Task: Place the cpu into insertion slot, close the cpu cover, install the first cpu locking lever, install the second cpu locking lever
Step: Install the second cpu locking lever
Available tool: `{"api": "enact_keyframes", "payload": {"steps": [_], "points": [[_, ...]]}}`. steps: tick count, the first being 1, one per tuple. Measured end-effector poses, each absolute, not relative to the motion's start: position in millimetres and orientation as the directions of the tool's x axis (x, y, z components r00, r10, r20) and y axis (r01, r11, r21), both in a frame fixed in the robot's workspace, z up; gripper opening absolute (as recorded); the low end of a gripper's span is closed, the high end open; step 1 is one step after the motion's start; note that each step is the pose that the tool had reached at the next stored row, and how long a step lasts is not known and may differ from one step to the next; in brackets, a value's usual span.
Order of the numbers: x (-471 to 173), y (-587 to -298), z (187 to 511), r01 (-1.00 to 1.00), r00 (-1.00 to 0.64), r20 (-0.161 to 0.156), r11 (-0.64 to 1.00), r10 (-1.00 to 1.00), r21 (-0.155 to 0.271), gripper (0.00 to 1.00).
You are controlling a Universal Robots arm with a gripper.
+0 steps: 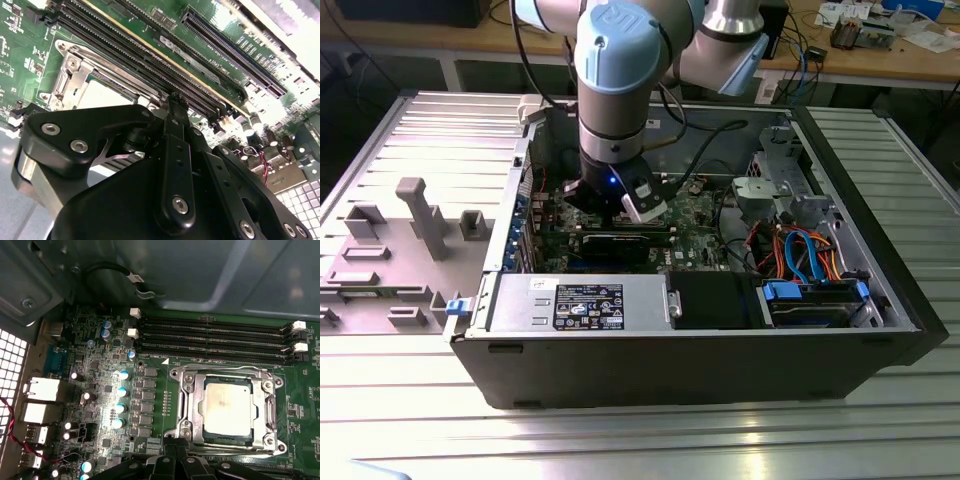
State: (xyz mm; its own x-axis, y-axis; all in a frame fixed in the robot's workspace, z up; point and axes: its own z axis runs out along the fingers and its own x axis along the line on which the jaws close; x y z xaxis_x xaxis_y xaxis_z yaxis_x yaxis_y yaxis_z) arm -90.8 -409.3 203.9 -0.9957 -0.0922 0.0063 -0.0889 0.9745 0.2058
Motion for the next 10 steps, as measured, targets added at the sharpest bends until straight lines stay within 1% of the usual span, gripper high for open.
{"api": "enact_keyframes", "payload": {"steps": [10], "points": [[-92.2,-406.1,199.0,-0.089,-0.996,0.005,0.971,-0.092,0.224,0.11]]}}
